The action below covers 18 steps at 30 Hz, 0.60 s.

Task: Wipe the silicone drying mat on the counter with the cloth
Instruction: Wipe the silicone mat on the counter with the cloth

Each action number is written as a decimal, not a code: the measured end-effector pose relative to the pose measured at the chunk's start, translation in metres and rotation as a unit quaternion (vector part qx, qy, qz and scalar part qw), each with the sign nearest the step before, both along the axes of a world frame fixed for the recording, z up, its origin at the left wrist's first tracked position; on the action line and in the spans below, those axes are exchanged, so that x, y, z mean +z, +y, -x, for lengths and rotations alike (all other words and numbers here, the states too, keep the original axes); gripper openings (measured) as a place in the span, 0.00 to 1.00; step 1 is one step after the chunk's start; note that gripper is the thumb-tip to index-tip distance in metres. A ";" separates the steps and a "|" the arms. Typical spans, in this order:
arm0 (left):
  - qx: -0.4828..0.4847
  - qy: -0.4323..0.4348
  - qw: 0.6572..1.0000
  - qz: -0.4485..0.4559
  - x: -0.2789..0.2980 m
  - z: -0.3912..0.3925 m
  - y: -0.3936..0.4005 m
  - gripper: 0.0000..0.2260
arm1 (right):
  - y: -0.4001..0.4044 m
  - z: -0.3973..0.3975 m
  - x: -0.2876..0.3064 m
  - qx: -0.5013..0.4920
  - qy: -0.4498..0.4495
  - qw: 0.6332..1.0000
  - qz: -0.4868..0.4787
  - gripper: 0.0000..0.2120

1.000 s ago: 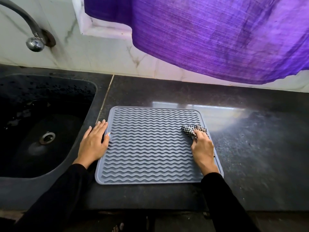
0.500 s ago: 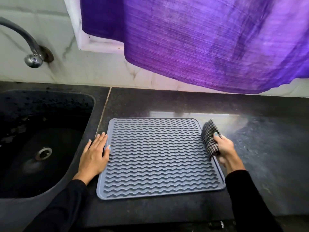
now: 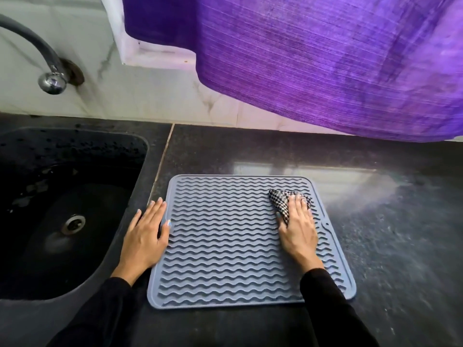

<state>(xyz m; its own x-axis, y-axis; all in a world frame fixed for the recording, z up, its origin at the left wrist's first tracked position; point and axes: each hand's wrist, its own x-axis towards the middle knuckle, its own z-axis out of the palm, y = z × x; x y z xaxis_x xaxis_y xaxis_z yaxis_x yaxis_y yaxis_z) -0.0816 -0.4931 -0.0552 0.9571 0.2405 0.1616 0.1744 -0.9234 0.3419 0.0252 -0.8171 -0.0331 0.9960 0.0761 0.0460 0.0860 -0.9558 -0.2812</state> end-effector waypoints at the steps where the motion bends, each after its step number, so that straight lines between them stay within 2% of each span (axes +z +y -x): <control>1: 0.001 -0.004 1.000 -0.002 0.001 0.001 -0.001 0.30 | 0.000 0.001 0.001 0.008 -0.007 1.000 -0.009 0.30; 4: 0.008 -0.003 1.000 -0.001 0.002 -0.001 -0.003 0.30 | -0.004 -0.007 0.000 0.023 0.004 0.998 -0.050 0.27; 6: 0.008 0.000 1.000 0.001 0.002 -0.001 -0.003 0.30 | -0.009 -0.013 0.008 0.021 0.038 0.983 -0.179 0.23; 7: 0.007 0.001 1.000 0.002 0.002 -0.001 -0.002 0.30 | -0.013 -0.016 0.014 0.014 0.053 0.958 -0.281 0.20; 9: 0.006 0.003 1.000 0.005 0.003 0.000 -0.002 0.28 | -0.023 -0.020 0.031 -0.043 0.091 0.876 -0.472 0.13; 11: 0.004 0.005 1.000 0.010 0.004 0.001 -0.003 0.28 | -0.032 -0.024 0.042 -0.133 0.078 0.793 -0.589 0.13; 12: 0.004 0.006 1.000 0.011 0.005 0.001 -0.004 0.28 | -0.030 -0.024 0.048 -0.168 0.067 0.772 -0.609 0.12; 13: 0.005 0.008 1.000 0.012 0.005 0.001 -0.004 0.28 | -0.021 -0.023 0.053 -0.178 0.054 0.787 -0.589 0.11; 14: 0.004 0.010 1.000 0.012 0.005 0.002 -0.003 0.28 | -0.010 -0.022 0.054 -0.160 0.035 0.824 -0.542 0.12; 16: 0.003 0.012 1.000 0.008 0.004 0.002 -0.003 0.28 | 0.019 -0.008 0.048 -0.067 0.027 0.916 -0.395 0.15; 18: 0.003 0.011 1.000 0.005 0.003 0.002 -0.002 0.29 | 0.044 0.009 0.028 0.023 0.029 0.978 -0.206 0.21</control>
<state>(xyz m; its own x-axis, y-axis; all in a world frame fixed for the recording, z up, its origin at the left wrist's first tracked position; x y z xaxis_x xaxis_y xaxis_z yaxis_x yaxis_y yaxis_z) -0.0837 -0.4950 -0.0518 0.9591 0.2473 0.1374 0.1872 -0.9190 0.3469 0.0164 -0.7736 -0.0055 0.9938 0.1080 0.0258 0.0990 -0.7562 -0.6469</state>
